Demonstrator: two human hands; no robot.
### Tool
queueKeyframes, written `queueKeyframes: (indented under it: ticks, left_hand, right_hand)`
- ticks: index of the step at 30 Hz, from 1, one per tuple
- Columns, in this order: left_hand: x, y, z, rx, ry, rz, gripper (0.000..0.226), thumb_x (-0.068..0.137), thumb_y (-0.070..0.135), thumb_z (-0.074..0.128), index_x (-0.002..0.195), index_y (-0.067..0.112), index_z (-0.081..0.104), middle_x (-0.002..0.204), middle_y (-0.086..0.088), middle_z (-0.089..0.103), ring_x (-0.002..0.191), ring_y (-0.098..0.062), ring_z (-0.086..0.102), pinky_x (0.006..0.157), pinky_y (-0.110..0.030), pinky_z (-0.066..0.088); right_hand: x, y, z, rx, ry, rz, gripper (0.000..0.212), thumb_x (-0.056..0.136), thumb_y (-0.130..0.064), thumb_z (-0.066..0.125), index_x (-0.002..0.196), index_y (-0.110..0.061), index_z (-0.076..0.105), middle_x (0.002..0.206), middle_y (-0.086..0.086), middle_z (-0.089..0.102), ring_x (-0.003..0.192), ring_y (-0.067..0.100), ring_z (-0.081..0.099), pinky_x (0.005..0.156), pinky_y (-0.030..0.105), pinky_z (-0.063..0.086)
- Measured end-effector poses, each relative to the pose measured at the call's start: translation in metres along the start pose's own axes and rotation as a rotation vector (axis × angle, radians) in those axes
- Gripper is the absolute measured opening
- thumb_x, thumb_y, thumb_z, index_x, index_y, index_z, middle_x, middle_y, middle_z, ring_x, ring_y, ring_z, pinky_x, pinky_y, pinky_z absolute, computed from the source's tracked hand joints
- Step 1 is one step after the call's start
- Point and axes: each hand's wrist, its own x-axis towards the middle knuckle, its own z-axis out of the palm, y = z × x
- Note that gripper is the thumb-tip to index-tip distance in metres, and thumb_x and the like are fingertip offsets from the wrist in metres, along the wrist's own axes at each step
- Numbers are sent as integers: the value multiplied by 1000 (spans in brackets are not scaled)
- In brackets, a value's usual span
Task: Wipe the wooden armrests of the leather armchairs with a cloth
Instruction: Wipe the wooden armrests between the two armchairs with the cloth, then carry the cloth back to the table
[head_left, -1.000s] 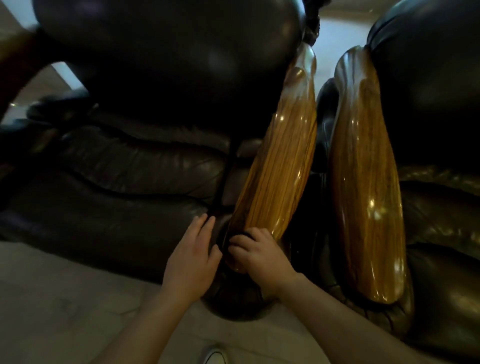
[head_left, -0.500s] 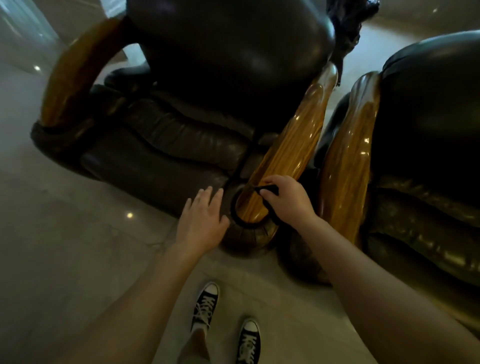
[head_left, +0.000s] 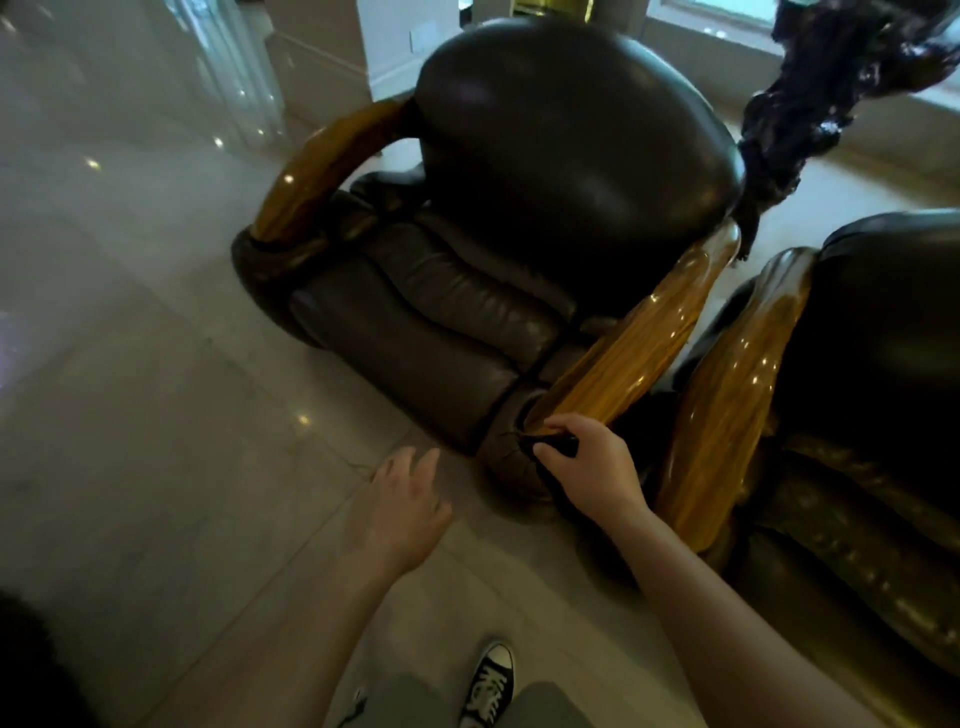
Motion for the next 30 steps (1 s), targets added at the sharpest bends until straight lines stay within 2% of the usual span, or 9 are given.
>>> queueKeyframes:
  ticks: [2,5,10,14,18,23,28,30]
  left_hand:
    - [-16,-18,-5,3,23,-27,71,86,50,41,149,20,30,147,-12,41,128,-28,45,102,-40,38]
    - [-43,-45,-15,-13,61,-83,71,84,53,37,147,19,36,144,-11,45,125,-29,47,101,-39,38]
    - [-94,-96,-25,-47,79,-149,59,86,46,48,140,22,42,137,-8,50,117,-28,52,94,-38,41]
    - [-135,-138,-28,-52,71,-211,58,87,45,49,139,19,44,130,-8,53,113,-28,53,91,-38,42]
    - [-178,-180,-33,-70,74,-259,62,88,47,47,144,23,36,133,-6,49,115,-27,51,93,-37,41]
    - [-227,-226,-43,-78,112,-356,63,89,47,45,147,24,33,134,-4,49,116,-25,50,92,-36,40]
    - [-262,-262,-48,-157,178,-471,62,90,42,52,146,19,38,132,-10,52,114,-30,52,93,-38,43]
    - [-270,-271,-47,-155,188,-511,61,90,42,52,145,17,39,130,-11,53,112,-30,54,91,-37,42]
  right_hand:
    - [-12,-15,11,-47,-7,-52,38,87,-33,72,124,-29,63,119,-10,63,104,4,57,77,15,42]
    - [-30,-42,32,-97,-58,-107,39,87,-34,72,124,-30,62,114,-13,63,101,2,58,71,11,38]
    - [-55,-89,71,-135,-150,-153,40,87,-33,72,126,-29,61,115,-11,63,102,5,59,81,22,49]
    - [-81,-125,103,-142,-217,-209,40,88,-34,71,127,-30,61,113,-11,62,102,8,59,83,24,48]
    - [-109,-160,135,-144,-264,-264,41,88,-33,70,127,-27,61,113,-9,62,102,9,59,87,27,49]
    - [-135,-201,172,-146,-333,-342,38,89,-32,70,126,-28,62,107,-14,58,96,5,54,81,23,41]
    - [-145,-237,208,-162,-424,-413,39,89,-32,70,127,-28,62,111,-14,60,99,4,55,83,23,43]
    - [-144,-249,223,-174,-465,-453,38,88,-33,70,125,-29,62,107,-17,58,98,3,56,77,17,42]
